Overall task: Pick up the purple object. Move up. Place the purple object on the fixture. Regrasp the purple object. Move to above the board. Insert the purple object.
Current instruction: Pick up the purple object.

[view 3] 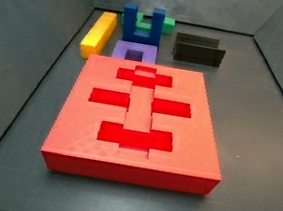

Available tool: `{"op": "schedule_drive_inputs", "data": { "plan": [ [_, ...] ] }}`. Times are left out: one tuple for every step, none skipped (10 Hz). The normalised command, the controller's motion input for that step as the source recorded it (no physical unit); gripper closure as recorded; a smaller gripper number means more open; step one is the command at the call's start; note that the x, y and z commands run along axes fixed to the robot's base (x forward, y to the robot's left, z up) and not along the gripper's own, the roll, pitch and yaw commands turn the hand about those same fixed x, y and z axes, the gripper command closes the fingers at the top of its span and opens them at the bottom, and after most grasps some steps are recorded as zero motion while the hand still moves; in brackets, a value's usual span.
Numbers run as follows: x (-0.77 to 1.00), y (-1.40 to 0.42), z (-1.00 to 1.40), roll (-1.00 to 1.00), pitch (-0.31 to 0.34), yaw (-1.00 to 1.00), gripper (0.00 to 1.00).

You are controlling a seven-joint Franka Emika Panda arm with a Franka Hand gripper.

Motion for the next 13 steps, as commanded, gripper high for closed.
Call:
{"op": "schedule_drive_inputs", "data": {
  "plan": [
    [0.00,0.00,0.00,-0.03,0.000,0.00,0.00],
    [0.00,0.00,0.00,-0.01,0.000,0.00,0.00],
    [0.00,-0.01,-0.03,0.00,0.000,0.00,0.00],
    [0.21,-0.14,-0.20,-0.02,0.000,-0.12,0.00],
    [0.18,-0.23,-0.41,-0.07,-0.074,-0.17,0.00],
    [0.47,-0.31,-0.43,-0.04,-0.029,-0.16,0.00],
    [0.52,-0.37,-0.44,-0.01,-0.011,-0.22,0.00],
    [0.44,-0.39,-0.43,0.00,-0.020,-0.23,0.00],
    [0.39,-0.64,-0.29,0.12,0.000,0.00,0.00],
    [0.22,-0.77,-0.26,0.22,0.000,0.05,0.00],
    [0.12,-0.75,-0.31,0.19,0.000,0.09,0.00],
    [0.08,-0.76,-0.33,0.19,0.000,0.13,0.00],
    [0.00,-0.72,-0.37,0.25,0.000,0.12,0.00]
  ]
}}
